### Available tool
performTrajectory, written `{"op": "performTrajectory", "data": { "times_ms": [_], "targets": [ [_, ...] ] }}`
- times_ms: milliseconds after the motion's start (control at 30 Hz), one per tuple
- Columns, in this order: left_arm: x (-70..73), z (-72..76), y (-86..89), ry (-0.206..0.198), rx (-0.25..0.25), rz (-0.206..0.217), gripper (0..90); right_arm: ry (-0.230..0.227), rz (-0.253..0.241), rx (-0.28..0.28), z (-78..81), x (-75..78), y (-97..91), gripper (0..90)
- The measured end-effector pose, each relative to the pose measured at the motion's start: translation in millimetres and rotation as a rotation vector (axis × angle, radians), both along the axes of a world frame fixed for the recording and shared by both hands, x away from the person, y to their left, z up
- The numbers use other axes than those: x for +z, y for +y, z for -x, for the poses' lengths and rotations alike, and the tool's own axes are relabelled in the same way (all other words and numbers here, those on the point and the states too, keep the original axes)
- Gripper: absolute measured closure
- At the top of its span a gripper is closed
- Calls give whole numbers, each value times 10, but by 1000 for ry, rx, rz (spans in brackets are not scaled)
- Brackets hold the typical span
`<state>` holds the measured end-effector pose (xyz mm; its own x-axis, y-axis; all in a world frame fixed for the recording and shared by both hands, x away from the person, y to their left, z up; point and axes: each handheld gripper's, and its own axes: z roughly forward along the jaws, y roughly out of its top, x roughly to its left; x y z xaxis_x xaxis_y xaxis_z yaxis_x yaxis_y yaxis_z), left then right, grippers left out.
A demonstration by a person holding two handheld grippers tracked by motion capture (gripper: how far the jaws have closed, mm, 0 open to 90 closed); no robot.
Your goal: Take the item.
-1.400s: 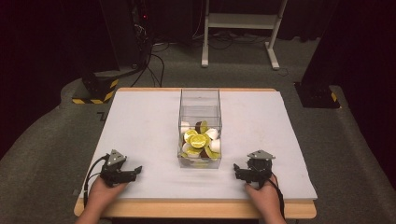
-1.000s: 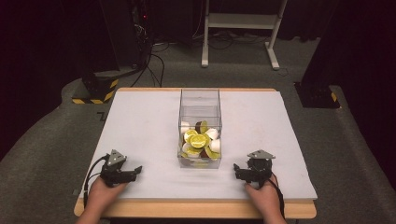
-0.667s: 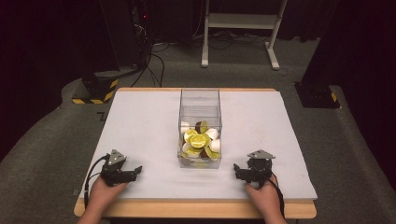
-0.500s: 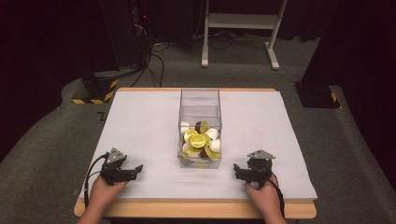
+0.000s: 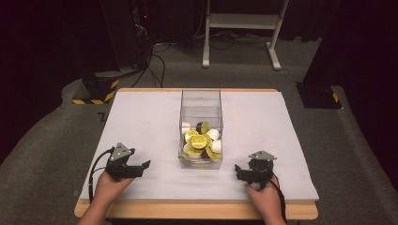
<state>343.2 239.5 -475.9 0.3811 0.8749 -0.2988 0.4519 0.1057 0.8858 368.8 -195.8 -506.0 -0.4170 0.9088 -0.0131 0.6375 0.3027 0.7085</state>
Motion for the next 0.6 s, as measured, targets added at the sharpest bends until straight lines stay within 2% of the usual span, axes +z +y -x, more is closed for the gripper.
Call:
{"op": "performTrajectory", "data": {
  "times_ms": [33, 67, 133, 167, 367, 400, 467, 600],
  "targets": [
    [23, 5, 0, -1, -20, -24, 179, 0, 0, 0, 0, 0, 0, 97],
    [23, 5, 0, -1, -20, -24, 179, 0, 0, 0, 0, 0, 0, 97],
    [94, 27, -94, -29, -23, 2, 179, 0, -1, 0, 0, 0, 0, 97],
    [108, 32, -102, -33, -35, -16, 180, 0, 0, 0, 0, 0, 0, 97],
    [116, 20, -191, -45, -51, -34, 180, 0, -2, 0, -1, 0, 0, 97],
    [113, 17, -214, -48, -44, -20, 180, 1, -1, 0, -1, 0, -1, 97],
    [118, 19, -228, -48, -61, -36, 180, 2, -1, 0, -1, 1, -1, 97],
    [138, 16, -291, -58, -65, -22, 181, 5, -2, -2, -2, 2, -1, 97]
  ]
}}
